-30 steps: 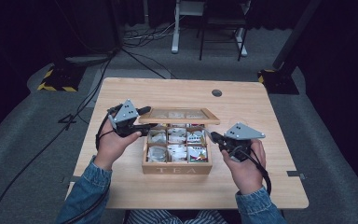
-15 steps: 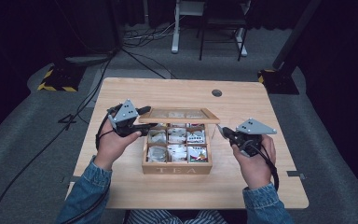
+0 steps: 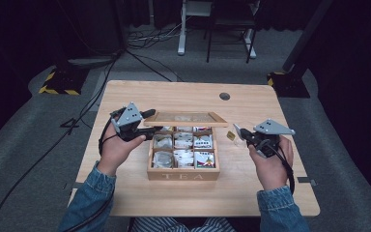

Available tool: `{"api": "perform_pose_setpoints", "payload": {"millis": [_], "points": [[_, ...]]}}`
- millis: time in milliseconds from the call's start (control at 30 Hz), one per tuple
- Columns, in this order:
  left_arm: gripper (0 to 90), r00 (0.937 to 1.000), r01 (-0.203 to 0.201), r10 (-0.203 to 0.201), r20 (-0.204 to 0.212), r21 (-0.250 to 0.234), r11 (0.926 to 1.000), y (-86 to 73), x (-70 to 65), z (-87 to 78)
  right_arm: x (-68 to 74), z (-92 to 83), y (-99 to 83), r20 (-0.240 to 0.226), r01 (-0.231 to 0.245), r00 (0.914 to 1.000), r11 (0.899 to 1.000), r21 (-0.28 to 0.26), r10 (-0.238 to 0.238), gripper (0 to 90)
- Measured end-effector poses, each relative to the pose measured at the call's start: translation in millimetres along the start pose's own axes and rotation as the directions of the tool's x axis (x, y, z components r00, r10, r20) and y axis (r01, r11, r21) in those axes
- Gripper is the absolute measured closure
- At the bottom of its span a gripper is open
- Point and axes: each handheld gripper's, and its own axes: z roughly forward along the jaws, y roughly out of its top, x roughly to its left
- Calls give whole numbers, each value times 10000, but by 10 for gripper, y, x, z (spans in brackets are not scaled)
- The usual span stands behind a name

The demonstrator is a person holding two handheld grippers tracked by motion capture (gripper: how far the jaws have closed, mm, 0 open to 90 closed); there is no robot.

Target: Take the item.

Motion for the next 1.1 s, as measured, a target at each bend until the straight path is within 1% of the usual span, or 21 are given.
{"api": "perform_pose_setpoints", "payload": {"millis": [467, 633, 767, 1100], "points": [[452, 9999, 47, -47, -109, -8, 10000, -3, 20, -18, -176, 9, 26, 401, -250, 9989, 9997, 30, 249, 900], [455, 9997, 181, -181, -169, -6, 9998, -7, 36, -37, -251, 27, 38, 527, -392, 9979, 9992, 43, 389, 900], [461, 9995, 288, -288, -160, -3, 9996, -11, 50, -52, -315, 55, 49, 643, -502, 9967, 9987, 68, 496, 900], [462, 9993, 325, -325, -186, 20, 9995, -10, 47, -70, -490, 164, 34, 1084, -805, 9911, 9965, 236, 775, 900]]}}
